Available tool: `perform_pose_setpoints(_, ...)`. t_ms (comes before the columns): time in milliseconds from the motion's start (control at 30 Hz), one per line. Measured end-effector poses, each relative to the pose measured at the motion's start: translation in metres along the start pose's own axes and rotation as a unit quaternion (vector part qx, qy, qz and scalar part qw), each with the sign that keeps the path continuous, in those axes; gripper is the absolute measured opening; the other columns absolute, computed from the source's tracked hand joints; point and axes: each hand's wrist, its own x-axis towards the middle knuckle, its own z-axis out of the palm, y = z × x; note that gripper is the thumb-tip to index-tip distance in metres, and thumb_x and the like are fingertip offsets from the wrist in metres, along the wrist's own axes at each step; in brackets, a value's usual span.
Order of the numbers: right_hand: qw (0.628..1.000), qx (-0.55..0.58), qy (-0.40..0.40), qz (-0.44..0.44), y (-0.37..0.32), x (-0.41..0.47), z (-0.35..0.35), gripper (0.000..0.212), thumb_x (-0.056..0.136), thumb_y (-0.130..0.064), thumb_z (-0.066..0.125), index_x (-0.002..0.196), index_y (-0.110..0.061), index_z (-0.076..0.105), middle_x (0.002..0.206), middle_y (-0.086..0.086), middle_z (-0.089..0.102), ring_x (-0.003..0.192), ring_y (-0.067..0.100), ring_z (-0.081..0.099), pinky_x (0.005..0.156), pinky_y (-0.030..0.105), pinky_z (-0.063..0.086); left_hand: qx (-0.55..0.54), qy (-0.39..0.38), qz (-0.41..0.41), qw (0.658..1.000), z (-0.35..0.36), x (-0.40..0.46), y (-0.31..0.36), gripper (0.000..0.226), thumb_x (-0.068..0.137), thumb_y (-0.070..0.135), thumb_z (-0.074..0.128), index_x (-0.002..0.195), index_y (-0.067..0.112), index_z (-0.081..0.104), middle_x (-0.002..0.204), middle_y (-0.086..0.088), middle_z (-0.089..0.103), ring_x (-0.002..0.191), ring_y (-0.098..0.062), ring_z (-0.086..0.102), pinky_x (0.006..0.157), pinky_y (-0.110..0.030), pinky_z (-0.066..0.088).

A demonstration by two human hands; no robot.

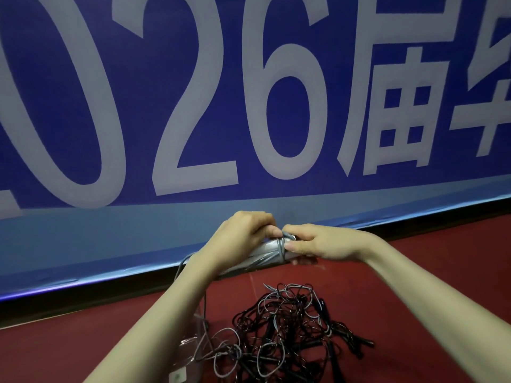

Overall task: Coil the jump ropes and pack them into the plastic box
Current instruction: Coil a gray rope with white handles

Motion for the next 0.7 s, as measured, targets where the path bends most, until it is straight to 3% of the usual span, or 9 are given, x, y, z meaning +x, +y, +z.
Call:
perform_pose_setpoints(100,1.000,-0.015,-0.008,-0.013,-0.004,-0.001,-0.001,0.025,0.104,-0.020,0.044,0.104,0.004,0.053,0.073,0.000,0.055,0.054,-0.001,0.046,0.052,0.010,0.035,-0.039,-0.055,-0.014,0.998,-0.008,0.003,0.001,0.025,0.095,0.030,0.058,0.070,0.028,0.058,0.059,0.019,0.053,0.059,-0.006,0.042,0.059,-0.022,0.036)
perform_pose_setpoints(167,0.999,0.030,-0.009,-0.035,-0.005,-0.002,-0.003,0.029,0.103,-0.021,0.047,0.102,0.008,0.052,0.069,0.000,0.053,0.053,0.000,0.045,0.051,0.011,0.034,-0.062,-0.084,-0.013,0.994,-0.014,0.004,0.001,0.025,0.095,0.030,0.058,0.070,0.028,0.058,0.059,0.016,0.051,0.058,-0.005,0.039,0.058,-0.020,0.033)
perform_pose_setpoints(333,0.983,0.157,-0.004,-0.091,-0.009,-0.003,-0.011,0.020,0.101,-0.023,0.047,0.100,-0.005,0.054,0.066,0.003,0.048,0.061,0.015,0.036,0.052,0.019,0.029,-0.259,-0.073,-0.056,0.962,-0.012,0.002,-0.004,0.027,0.097,0.024,0.054,0.082,0.002,0.059,0.073,-0.005,0.056,0.068,-0.016,0.047,0.067,-0.032,0.038)
perform_pose_setpoints(433,0.966,0.233,0.020,-0.112,-0.005,-0.002,-0.011,0.024,0.098,-0.024,0.046,0.106,-0.003,0.056,0.070,0.002,0.048,0.063,0.017,0.031,0.053,0.018,0.028,-0.264,-0.052,-0.028,0.963,-0.005,-0.001,0.000,0.028,0.087,0.023,0.059,0.077,-0.002,0.053,0.071,-0.015,0.055,0.065,-0.014,0.049,0.064,-0.025,0.039)
perform_pose_setpoints(500,0.957,0.256,0.055,-0.126,-0.003,-0.001,-0.012,0.025,0.100,-0.021,0.044,0.108,-0.002,0.058,0.068,-0.003,0.046,0.061,0.013,0.031,0.052,0.016,0.028,-0.255,-0.031,-0.069,0.964,0.005,-0.002,0.006,0.020,0.089,0.018,0.053,0.071,0.008,0.053,0.068,-0.006,0.055,0.061,-0.008,0.051,0.064,-0.018,0.041)
perform_pose_setpoints(567,0.952,0.259,0.111,-0.117,-0.001,0.001,-0.013,0.031,0.104,-0.015,0.042,0.115,0.012,0.051,0.066,-0.005,0.044,0.057,0.009,0.033,0.051,0.016,0.028,-0.334,-0.005,-0.132,0.933,0.017,0.002,0.014,0.021,0.091,0.020,0.046,0.070,0.014,0.046,0.060,0.002,0.045,0.054,-0.011,0.042,0.060,-0.024,0.039)
perform_pose_setpoints(600,0.950,0.255,0.140,-0.110,-0.001,0.002,-0.013,0.032,0.104,-0.013,0.041,0.117,0.015,0.048,0.067,-0.003,0.043,0.056,0.008,0.034,0.051,0.017,0.027,-0.373,0.004,-0.147,0.916,0.022,0.006,0.018,0.023,0.094,0.019,0.042,0.072,0.015,0.044,0.058,0.004,0.041,0.052,-0.012,0.037,0.057,-0.026,0.035)
perform_pose_setpoints(700,0.941,0.241,0.214,-0.101,0.000,0.006,-0.013,0.034,0.104,-0.018,0.044,0.117,0.013,0.047,0.076,0.013,0.047,0.057,0.010,0.033,0.052,0.020,0.028,-0.391,0.036,-0.158,0.906,0.030,0.013,0.028,0.031,0.102,0.020,0.033,0.072,0.016,0.041,0.055,0.004,0.032,0.048,-0.011,0.027,0.052,-0.026,0.028)
